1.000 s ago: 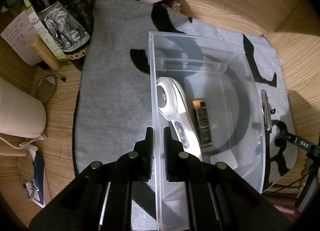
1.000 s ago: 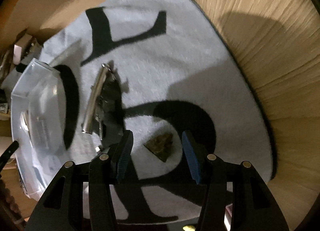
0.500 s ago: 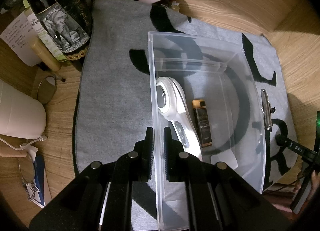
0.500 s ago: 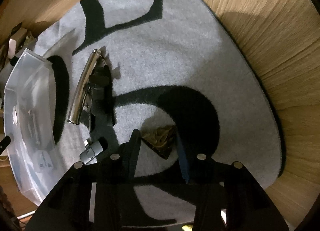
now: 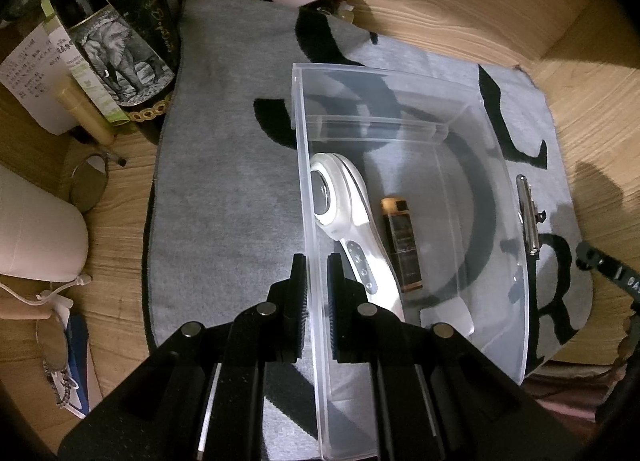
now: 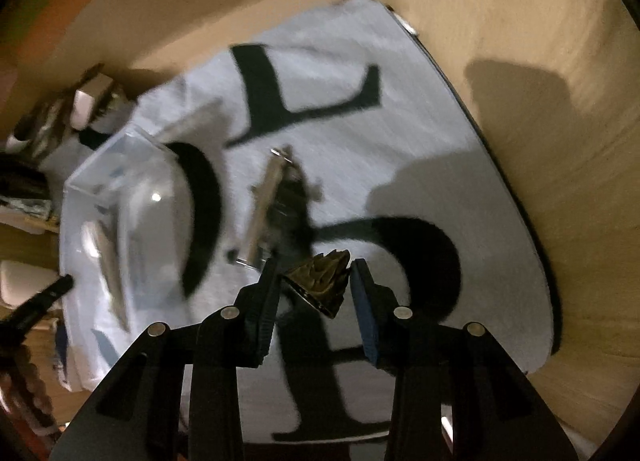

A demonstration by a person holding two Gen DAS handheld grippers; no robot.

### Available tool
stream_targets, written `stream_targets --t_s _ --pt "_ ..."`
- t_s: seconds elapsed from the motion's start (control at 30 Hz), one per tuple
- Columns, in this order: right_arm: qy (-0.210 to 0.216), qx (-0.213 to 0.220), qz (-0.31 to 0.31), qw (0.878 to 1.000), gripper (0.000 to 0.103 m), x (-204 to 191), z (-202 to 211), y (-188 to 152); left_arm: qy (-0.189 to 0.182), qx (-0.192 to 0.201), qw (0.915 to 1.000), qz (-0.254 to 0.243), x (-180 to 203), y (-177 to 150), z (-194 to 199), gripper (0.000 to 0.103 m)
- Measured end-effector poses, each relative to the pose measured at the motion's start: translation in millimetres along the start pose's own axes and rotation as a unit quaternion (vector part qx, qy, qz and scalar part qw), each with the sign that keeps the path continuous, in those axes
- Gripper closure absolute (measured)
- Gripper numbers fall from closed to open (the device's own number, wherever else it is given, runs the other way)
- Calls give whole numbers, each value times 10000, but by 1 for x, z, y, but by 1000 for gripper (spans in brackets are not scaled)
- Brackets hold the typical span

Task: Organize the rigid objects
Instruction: 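Grasp the small bronze object with the right tool, then carry the bronze object into the clear box and release it with the right tool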

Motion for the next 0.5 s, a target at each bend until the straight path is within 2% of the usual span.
stream_targets --t_s 0.3,0.5 --pt "300 293 683 9968 70 -59 28 14 -87 -4 10000 -30 -2 0 0 96" --pt "371 269 1224 9914 70 -104 22 18 -133 -20 9999 -34 -2 0 1 96"
Point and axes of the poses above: each gripper's, at about its wrist camera, not at the fingertips, and z roughly against the way its jaws point, x to its right, y to its top, the point moved 3 cm from there along -z, roughly the way its jaws point, and after that the axes turned 15 degrees about -x, right-handed, at the moved point
